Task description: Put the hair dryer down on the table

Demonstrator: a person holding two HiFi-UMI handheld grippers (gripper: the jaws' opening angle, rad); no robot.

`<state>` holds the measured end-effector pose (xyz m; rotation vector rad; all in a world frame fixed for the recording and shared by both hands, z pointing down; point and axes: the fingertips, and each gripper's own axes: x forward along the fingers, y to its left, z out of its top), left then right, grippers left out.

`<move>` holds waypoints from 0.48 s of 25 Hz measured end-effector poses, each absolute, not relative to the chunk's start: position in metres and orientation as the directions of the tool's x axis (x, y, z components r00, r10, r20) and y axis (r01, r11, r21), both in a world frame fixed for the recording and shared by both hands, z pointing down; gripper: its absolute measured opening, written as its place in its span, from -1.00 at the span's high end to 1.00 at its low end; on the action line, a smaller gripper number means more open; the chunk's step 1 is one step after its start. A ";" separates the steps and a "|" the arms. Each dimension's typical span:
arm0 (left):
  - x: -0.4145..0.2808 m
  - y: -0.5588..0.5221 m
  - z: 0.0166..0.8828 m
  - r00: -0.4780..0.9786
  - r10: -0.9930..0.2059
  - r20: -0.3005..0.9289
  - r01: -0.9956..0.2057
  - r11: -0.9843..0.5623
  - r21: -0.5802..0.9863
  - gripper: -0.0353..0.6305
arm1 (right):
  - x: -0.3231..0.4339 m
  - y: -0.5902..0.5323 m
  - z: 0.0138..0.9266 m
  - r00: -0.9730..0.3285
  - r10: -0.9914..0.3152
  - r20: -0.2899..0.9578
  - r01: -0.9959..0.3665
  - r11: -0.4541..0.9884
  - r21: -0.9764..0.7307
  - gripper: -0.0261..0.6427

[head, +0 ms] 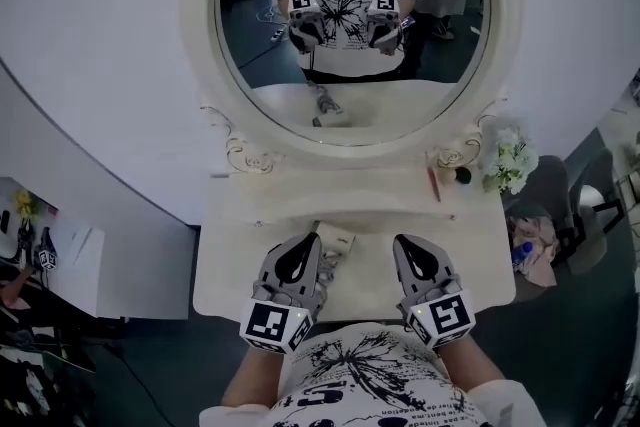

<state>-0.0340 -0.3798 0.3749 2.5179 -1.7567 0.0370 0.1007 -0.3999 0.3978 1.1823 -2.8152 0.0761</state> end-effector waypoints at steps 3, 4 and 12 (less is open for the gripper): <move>-0.032 -0.380 0.373 0.353 -0.934 0.054 -0.935 -0.351 0.045 0.83 | 0.100 -0.397 0.398 -0.701 -0.707 0.098 -0.711 0.704 -0.008 0.89; -0.032 -0.380 0.373 0.354 -0.934 0.054 -0.935 -0.352 0.045 0.83 | 0.100 -0.396 0.398 -0.702 -0.705 0.098 -0.709 0.705 -0.006 0.89; -0.026 -0.380 0.379 0.374 -0.924 0.080 -0.927 -0.370 0.060 0.83 | 0.101 -0.398 0.395 -0.696 -0.711 0.098 -0.714 0.700 0.009 0.89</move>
